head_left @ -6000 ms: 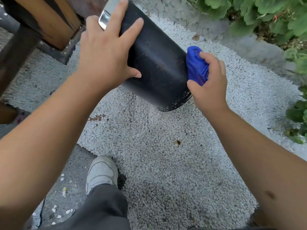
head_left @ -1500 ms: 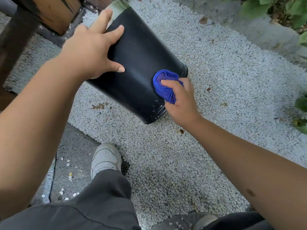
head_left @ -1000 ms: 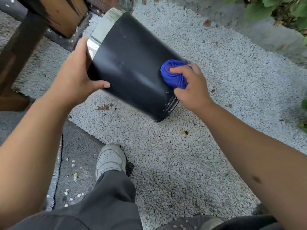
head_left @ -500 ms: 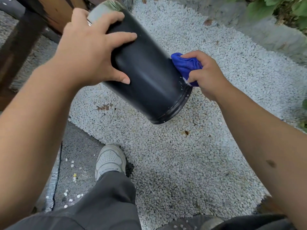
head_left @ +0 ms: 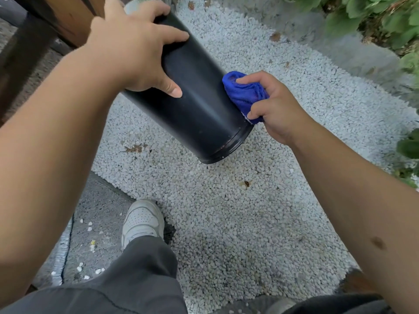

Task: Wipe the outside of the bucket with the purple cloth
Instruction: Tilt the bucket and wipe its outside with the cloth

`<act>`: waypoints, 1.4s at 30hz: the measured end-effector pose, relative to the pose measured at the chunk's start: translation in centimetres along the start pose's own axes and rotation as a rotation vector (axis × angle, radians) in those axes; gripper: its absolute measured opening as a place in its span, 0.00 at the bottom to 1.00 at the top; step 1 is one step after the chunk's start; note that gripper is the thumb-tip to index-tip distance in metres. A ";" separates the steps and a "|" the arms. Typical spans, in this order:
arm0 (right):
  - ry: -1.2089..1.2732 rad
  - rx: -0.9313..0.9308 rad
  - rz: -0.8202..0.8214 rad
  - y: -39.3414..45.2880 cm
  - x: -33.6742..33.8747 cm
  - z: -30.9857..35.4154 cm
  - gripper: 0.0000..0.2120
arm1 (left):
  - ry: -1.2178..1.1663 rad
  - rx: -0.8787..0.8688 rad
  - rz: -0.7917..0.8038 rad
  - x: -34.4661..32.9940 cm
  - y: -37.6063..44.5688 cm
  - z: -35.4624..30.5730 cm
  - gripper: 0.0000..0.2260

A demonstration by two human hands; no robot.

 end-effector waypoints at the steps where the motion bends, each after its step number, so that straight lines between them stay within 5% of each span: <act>1: 0.005 0.003 -0.001 -0.3 -0.1 0.2 0.28 | 0.019 0.005 0.006 0.0 0.4 -0.3 0.48; 8: -0.158 0.075 -0.108 -2.8 -2.2 0.2 0.29 | -0.178 0.070 -0.058 0.6 2.2 -1.4 0.27; 13: -0.237 0.133 -0.233 -3.2 -2.3 0.1 0.29 | -0.407 0.264 -0.184 0.6 -0.4 2.0 0.34; 17: -0.256 0.112 -0.163 -2.0 -1.5 0.5 0.29 | -0.727 0.258 -0.220 -2.4 -4.7 3.9 0.43; 22: -0.211 0.108 -0.076 -1.8 -1.5 0.7 0.28 | -0.566 0.193 -0.151 -4.3 -6.5 3.1 0.62; 29: -0.147 0.113 -0.059 -1.6 -0.2 1.6 0.28 | -0.367 0.178 -0.178 -2.0 -2.8 2.2 0.50; 36: -0.337 0.264 -0.174 -2.4 -0.7 2.6 0.29 | -0.430 0.153 -0.086 -1.6 0.7 1.5 0.36; 42: -0.563 0.391 -0.330 -5.2 -2.4 1.6 0.27 | -0.432 0.094 -0.053 -0.6 1.8 0.1 0.36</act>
Point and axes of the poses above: each hand's wrist, its own y-axis towards the middle knuckle, its own x-axis out of the back of the hand, z = x × y, the point moved 6 cm from there along y, towards the middle knuckle, and after that the axes turned 3 degrees about -z, right-handed, at the moved point
